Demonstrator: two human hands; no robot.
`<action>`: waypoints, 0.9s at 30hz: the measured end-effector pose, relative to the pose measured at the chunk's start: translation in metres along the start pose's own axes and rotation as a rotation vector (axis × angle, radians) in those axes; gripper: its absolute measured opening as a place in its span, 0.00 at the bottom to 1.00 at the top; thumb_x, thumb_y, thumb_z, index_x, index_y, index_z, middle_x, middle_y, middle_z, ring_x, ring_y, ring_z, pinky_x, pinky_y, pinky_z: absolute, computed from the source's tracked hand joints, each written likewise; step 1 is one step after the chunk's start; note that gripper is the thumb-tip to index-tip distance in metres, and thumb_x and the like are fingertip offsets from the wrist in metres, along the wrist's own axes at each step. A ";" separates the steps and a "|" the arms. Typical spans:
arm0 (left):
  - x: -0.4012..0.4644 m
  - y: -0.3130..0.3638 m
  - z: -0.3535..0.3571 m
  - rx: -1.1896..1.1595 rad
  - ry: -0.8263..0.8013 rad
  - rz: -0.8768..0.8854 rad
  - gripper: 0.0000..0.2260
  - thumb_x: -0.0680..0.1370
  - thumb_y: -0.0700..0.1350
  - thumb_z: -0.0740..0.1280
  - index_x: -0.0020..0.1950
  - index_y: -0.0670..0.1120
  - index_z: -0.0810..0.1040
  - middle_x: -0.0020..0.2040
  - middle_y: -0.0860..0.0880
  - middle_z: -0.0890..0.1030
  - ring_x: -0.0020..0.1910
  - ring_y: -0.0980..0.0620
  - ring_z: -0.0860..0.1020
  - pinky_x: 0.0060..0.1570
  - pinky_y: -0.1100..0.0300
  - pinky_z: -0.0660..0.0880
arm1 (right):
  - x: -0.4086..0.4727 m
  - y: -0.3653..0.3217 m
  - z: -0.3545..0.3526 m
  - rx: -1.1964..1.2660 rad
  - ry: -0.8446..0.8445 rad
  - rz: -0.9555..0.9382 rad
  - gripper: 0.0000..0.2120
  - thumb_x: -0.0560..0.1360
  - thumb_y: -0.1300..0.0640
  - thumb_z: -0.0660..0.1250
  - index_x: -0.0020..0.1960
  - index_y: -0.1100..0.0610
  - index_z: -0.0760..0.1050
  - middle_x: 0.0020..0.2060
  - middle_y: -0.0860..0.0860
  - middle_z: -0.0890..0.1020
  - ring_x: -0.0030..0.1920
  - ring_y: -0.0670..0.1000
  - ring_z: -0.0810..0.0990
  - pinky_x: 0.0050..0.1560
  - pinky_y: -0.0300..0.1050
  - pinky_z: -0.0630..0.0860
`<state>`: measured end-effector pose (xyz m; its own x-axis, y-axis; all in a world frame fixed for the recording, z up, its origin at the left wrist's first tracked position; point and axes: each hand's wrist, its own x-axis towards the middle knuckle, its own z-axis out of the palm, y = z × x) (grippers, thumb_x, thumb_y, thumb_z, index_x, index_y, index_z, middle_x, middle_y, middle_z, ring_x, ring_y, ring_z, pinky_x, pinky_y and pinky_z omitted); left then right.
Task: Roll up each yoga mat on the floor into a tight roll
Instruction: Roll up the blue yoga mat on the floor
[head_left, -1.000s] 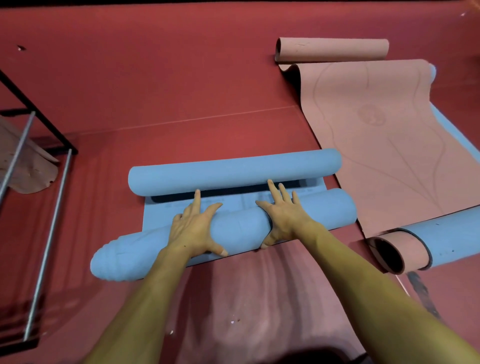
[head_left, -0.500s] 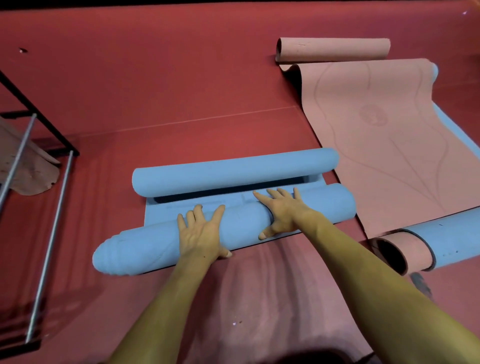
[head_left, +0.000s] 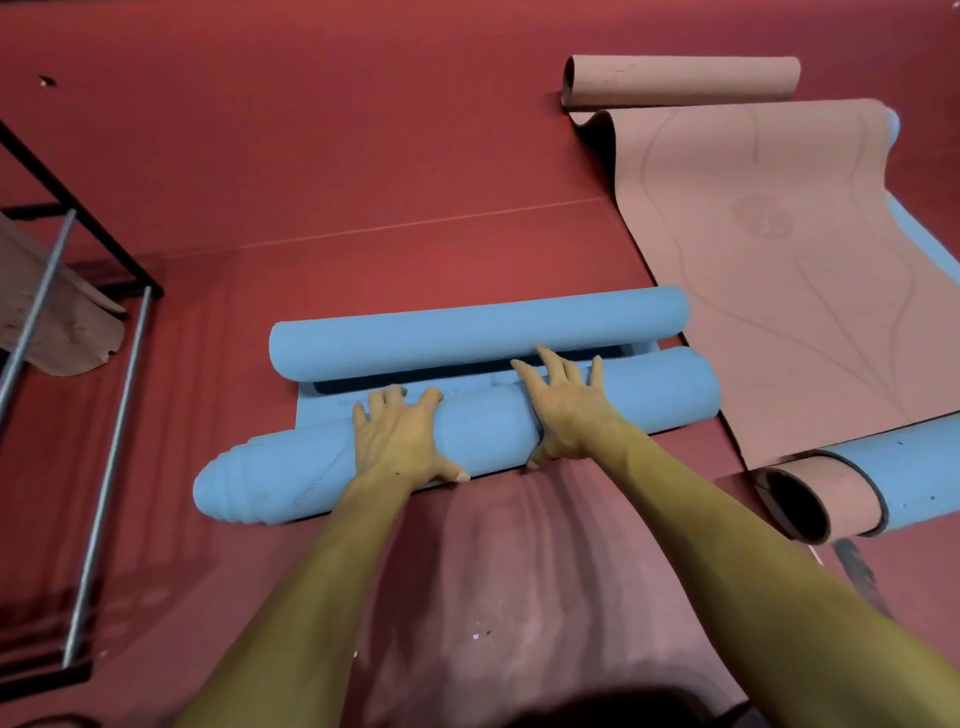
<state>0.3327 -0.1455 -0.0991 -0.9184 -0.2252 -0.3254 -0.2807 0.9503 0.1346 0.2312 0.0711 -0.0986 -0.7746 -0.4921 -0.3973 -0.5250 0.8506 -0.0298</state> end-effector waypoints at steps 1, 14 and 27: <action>-0.002 0.000 0.000 0.029 0.027 -0.016 0.47 0.55 0.76 0.77 0.71 0.63 0.68 0.65 0.48 0.69 0.66 0.42 0.67 0.71 0.42 0.62 | -0.001 0.001 0.001 0.013 0.029 -0.006 0.66 0.55 0.33 0.83 0.81 0.47 0.50 0.76 0.57 0.58 0.77 0.63 0.60 0.74 0.80 0.44; 0.001 -0.004 -0.005 0.062 -0.077 -0.017 0.55 0.62 0.72 0.77 0.81 0.61 0.52 0.81 0.43 0.59 0.79 0.36 0.56 0.76 0.33 0.50 | 0.012 0.002 -0.010 -0.051 -0.097 0.029 0.69 0.58 0.22 0.74 0.84 0.43 0.37 0.83 0.58 0.44 0.82 0.66 0.40 0.75 0.77 0.36; -0.006 -0.021 -0.038 -0.038 -0.344 0.087 0.44 0.49 0.74 0.76 0.63 0.69 0.72 0.53 0.64 0.82 0.57 0.51 0.80 0.52 0.51 0.76 | 0.006 0.005 -0.017 0.011 -0.202 -0.051 0.57 0.53 0.29 0.81 0.75 0.47 0.62 0.74 0.51 0.70 0.75 0.57 0.66 0.77 0.68 0.55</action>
<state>0.3331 -0.1726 -0.0645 -0.7933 -0.0517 -0.6066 -0.2217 0.9525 0.2088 0.2178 0.0695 -0.0857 -0.6600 -0.4885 -0.5708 -0.5570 0.8280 -0.0646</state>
